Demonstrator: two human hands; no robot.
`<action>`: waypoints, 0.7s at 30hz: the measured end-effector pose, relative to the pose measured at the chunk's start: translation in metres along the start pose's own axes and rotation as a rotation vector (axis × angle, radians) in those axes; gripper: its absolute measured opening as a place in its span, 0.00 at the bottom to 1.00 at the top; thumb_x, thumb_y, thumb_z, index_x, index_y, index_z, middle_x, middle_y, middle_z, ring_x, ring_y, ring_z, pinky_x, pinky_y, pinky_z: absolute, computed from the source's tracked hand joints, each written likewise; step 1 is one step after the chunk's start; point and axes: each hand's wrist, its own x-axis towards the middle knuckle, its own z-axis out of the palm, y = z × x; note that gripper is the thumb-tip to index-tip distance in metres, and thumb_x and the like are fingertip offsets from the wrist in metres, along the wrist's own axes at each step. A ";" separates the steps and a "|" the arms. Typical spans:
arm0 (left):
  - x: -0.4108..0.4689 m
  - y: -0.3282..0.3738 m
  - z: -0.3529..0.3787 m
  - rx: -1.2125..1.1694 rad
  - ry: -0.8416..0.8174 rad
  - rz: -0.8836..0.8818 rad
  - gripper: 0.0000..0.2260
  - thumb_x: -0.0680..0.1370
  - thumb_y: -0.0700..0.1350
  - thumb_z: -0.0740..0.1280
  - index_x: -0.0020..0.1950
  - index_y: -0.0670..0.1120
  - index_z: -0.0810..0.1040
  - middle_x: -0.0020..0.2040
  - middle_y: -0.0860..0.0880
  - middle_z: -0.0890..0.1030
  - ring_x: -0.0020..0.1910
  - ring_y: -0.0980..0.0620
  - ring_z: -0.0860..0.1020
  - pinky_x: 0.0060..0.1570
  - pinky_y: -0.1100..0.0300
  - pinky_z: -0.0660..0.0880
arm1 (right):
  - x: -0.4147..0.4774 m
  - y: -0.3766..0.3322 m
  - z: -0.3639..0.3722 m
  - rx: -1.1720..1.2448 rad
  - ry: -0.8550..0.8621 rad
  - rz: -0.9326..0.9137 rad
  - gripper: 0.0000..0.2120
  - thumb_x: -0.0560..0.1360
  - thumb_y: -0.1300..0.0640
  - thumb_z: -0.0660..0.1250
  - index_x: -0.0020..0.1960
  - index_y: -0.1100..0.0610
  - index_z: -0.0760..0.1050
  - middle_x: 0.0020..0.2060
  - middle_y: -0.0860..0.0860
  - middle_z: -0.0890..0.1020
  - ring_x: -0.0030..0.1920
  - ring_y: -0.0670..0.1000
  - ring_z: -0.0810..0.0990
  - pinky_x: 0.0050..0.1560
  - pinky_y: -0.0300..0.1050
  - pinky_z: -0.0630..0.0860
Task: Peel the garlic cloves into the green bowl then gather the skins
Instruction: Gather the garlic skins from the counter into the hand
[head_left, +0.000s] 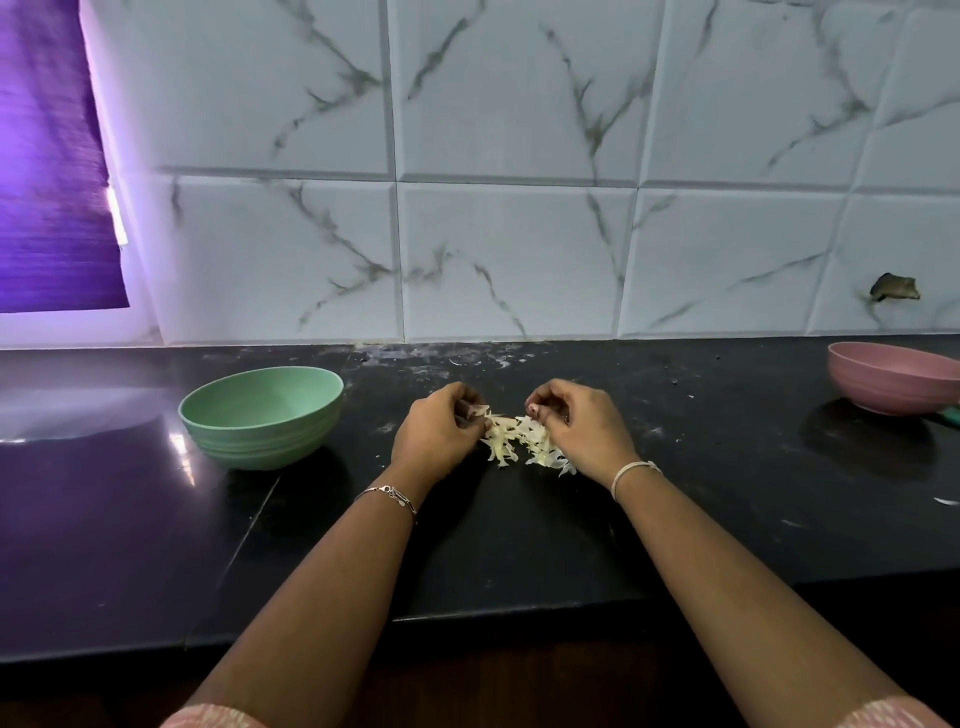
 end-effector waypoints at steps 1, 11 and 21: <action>0.000 0.001 0.000 0.010 -0.007 0.004 0.05 0.74 0.49 0.72 0.48 0.57 0.79 0.44 0.57 0.81 0.45 0.57 0.79 0.49 0.52 0.79 | 0.000 -0.002 0.001 -0.027 -0.007 -0.020 0.06 0.79 0.56 0.65 0.49 0.51 0.81 0.42 0.46 0.83 0.42 0.47 0.80 0.46 0.48 0.78; 0.010 0.005 0.004 0.042 -0.047 0.013 0.09 0.68 0.47 0.78 0.34 0.55 0.78 0.35 0.57 0.81 0.39 0.58 0.80 0.44 0.52 0.80 | 0.002 0.000 0.001 -0.225 0.093 -0.139 0.12 0.79 0.48 0.64 0.47 0.55 0.80 0.46 0.48 0.79 0.45 0.48 0.76 0.48 0.45 0.73; 0.016 0.008 0.005 -0.082 0.006 0.057 0.05 0.78 0.42 0.69 0.51 0.45 0.83 0.46 0.51 0.84 0.37 0.60 0.77 0.49 0.57 0.79 | 0.006 0.009 0.000 -0.270 0.243 -0.165 0.10 0.81 0.52 0.60 0.50 0.56 0.76 0.44 0.49 0.81 0.45 0.52 0.78 0.50 0.52 0.74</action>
